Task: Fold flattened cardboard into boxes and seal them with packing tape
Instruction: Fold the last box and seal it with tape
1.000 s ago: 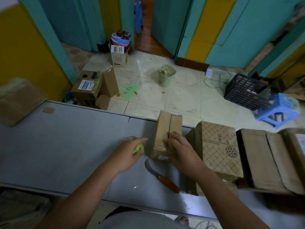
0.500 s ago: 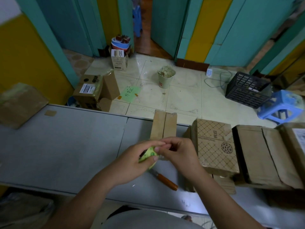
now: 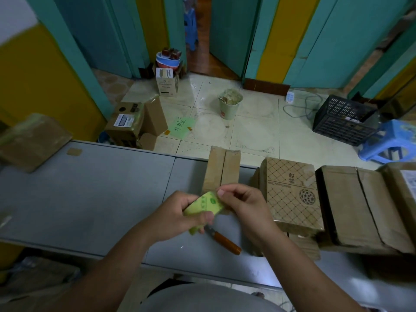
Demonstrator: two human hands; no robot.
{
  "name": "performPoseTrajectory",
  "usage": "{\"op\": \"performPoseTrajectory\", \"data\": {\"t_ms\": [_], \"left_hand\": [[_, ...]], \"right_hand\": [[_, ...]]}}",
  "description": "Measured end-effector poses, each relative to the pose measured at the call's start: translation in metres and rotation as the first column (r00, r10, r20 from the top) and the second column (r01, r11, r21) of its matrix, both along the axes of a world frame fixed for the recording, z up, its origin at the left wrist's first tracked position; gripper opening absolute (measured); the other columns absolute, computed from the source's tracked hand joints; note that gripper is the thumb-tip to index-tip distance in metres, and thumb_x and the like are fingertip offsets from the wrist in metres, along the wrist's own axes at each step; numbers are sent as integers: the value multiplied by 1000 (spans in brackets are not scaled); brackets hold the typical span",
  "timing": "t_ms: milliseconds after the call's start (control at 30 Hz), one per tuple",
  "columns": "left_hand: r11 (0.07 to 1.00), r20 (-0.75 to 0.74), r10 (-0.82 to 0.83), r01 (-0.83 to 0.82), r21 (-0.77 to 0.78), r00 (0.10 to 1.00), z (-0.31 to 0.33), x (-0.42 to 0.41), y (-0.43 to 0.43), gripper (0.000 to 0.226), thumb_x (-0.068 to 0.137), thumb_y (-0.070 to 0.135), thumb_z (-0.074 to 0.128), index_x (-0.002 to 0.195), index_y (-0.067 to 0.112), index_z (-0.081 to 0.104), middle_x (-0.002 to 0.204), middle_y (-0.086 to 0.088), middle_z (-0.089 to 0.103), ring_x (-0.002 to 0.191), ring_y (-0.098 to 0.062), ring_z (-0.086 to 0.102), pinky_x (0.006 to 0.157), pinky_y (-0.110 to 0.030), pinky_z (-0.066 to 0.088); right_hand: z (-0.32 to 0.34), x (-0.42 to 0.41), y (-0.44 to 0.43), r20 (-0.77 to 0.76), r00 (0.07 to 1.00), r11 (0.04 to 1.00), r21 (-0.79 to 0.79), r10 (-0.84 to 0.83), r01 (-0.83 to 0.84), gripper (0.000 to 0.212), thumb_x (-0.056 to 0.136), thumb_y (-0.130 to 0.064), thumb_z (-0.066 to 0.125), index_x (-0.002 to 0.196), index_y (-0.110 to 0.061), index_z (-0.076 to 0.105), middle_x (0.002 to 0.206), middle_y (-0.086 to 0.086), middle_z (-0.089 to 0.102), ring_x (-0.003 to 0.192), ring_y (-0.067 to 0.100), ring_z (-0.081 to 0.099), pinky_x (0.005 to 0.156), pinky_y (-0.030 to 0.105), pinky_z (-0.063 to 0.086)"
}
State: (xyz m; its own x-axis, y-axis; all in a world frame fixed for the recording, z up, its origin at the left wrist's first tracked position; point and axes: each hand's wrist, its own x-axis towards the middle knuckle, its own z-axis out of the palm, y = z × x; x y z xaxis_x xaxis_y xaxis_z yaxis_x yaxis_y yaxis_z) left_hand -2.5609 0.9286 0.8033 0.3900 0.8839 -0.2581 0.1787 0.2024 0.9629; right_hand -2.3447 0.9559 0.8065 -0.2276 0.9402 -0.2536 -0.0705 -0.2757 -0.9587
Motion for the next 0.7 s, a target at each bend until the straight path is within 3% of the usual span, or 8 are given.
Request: {"op": "performPoseTrajectory", "data": {"t_ms": [133,267,400,533,700], "left_hand": [[998,137,-9,0,67,991,3,8,-8,23,98,44,70,100,23,76,79,-15,77,69,-26,76,70,-35,62],[986,81,105,-115,124,991,1,13,-8,30,100,42,65,95,14,73,66,-13,71,58,-23,70,60,-35,59],[993,-207,88,-68,101,974,0,3,1,38,96,60,62,87,24,73,65,-7,74,55,-21,72,56,-30,57],[985,-530,165,-115,125,832,-6,-9,15,63,88,81,59,74,20,68,59,6,73,49,-11,71,58,-29,53],[981,-665,195,-139,137,721,-5,-18,27,91,64,105,54,64,14,67,50,3,68,41,-11,67,52,-27,53]], "right_hand": [[4,4,8,-70,994,995,-63,-79,74,11,95,-9,72,101,-4,80,96,16,78,87,23,74,74,27,59],[9,6,8,79,993,993,89,-83,76,11,96,-8,71,98,-6,81,89,11,80,82,17,75,74,24,59],[15,10,12,138,973,973,167,-185,162,13,96,-9,71,94,-17,81,83,3,80,76,11,74,69,21,59],[14,13,15,187,965,967,207,-186,147,11,96,-15,73,94,-22,81,86,-1,80,81,13,77,71,22,61],[0,5,14,141,940,948,111,-311,298,10,96,-16,73,94,-22,82,87,-1,80,83,11,76,70,21,60]]}}
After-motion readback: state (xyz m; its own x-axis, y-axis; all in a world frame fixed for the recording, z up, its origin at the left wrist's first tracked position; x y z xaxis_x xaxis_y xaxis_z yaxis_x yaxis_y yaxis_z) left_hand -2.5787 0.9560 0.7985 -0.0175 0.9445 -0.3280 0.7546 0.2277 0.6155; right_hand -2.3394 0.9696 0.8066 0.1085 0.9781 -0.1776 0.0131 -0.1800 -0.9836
